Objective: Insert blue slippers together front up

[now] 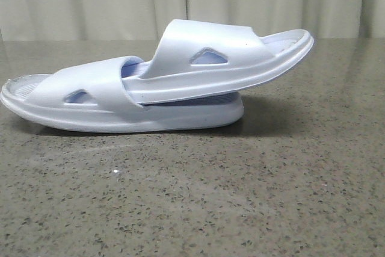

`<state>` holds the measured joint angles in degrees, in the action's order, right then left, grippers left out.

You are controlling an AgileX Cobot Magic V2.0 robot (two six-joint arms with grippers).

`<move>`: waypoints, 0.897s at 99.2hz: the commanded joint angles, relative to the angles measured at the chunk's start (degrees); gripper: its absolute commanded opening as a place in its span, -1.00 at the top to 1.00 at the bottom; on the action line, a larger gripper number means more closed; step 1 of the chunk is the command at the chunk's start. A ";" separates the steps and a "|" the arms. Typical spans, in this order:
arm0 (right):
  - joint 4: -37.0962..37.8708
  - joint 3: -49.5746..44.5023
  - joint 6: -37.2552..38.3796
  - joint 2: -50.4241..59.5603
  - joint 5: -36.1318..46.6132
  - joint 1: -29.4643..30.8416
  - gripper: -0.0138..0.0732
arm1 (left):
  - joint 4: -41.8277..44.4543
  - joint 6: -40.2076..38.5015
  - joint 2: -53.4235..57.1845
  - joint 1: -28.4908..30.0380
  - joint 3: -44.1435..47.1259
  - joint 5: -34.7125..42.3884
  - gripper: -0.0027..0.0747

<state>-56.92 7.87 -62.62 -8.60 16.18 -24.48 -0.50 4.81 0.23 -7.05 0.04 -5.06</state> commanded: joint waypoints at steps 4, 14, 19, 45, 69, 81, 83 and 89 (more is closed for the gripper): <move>1.17 1.46 -0.84 -0.37 2.74 0.19 0.93 | -0.47 -0.56 1.65 -0.34 0.56 4.70 0.89; 1.17 1.46 -0.84 -0.37 2.74 0.19 0.93 | -0.47 -0.56 1.65 -0.34 0.56 4.70 0.89; 1.17 1.46 -0.84 -0.37 2.74 0.19 0.93 | -0.47 -0.56 1.65 -0.34 0.56 4.70 0.89; -0.08 1.23 0.37 -0.37 0.92 0.19 0.93 | -0.47 -0.56 1.65 -0.34 0.56 4.70 0.89; 18.03 -0.40 18.24 -0.23 -1.80 3.89 0.93 | -0.47 -0.56 1.65 -0.34 0.56 4.70 0.89; 28.40 -0.40 29.46 0.61 -4.51 9.02 0.93 | -0.47 -0.56 1.65 -0.34 0.56 4.70 0.89; 30.62 -0.40 31.56 1.06 -5.40 9.84 0.93 | -0.47 -0.56 1.65 -0.34 0.56 4.70 0.89; 37.70 -0.40 37.78 2.26 -8.05 12.15 0.93 | -0.47 -0.56 1.65 -0.34 0.56 4.70 0.89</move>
<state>-30.04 5.95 -34.54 -7.17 8.27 -15.31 -0.50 4.72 0.23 -7.05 0.04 -4.97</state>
